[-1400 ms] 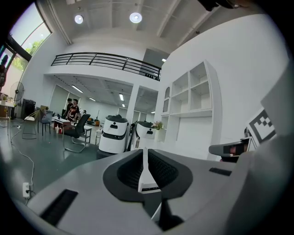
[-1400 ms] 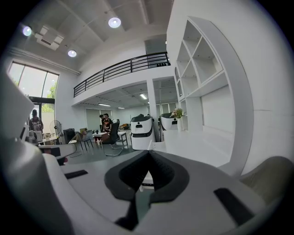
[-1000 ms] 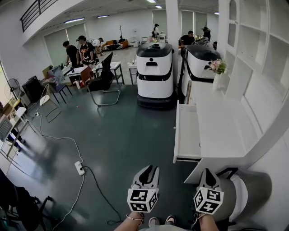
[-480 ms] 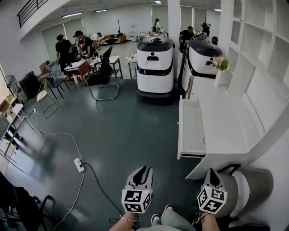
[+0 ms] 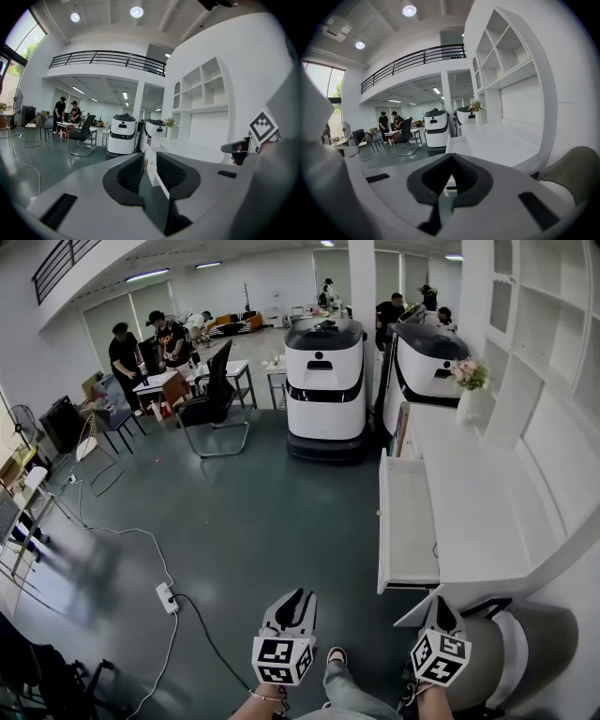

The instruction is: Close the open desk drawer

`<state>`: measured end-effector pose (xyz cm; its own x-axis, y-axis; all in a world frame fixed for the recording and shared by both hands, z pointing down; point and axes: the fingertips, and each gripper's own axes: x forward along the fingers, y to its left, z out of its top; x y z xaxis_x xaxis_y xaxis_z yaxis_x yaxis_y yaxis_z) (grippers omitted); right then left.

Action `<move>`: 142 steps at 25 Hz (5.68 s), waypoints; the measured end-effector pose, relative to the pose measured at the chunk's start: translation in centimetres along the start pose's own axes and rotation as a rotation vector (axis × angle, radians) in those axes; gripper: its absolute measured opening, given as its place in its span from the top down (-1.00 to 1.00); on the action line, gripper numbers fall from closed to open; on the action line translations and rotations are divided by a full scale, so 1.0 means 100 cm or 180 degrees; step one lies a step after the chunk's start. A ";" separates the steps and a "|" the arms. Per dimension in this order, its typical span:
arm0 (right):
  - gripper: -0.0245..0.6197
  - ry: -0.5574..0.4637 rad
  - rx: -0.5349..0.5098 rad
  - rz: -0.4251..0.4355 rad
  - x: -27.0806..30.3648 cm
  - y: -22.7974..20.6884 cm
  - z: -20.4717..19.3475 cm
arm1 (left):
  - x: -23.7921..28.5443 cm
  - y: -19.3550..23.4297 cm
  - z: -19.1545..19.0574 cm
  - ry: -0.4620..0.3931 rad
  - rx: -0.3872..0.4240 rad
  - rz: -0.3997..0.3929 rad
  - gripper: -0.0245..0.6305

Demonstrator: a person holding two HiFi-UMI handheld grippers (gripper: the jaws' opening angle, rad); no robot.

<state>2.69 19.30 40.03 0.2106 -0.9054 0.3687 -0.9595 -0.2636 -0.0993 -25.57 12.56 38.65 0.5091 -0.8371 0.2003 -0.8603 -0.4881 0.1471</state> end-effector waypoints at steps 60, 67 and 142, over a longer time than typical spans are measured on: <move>0.90 0.0080 0.1309 -0.3293 0.163 -0.012 0.058 | 0.478 -0.021 0.057 0.0734 0.1021 -0.3419 0.61; 0.90 0.0152 0.1469 -0.3357 0.163 -0.017 0.036 | 0.473 -0.031 0.031 0.0853 0.1300 -0.3604 0.60; 0.90 0.0762 0.2036 -0.3746 0.126 -0.037 -0.109 | 0.510 -0.093 -0.138 0.1396 0.2071 -0.3923 0.58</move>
<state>6.88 12.52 55.07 0.7372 0.0228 0.6753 0.0318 -0.9995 -0.0009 8.72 -22.17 60.88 0.7808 0.2680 0.5644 0.3186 -0.9478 0.0093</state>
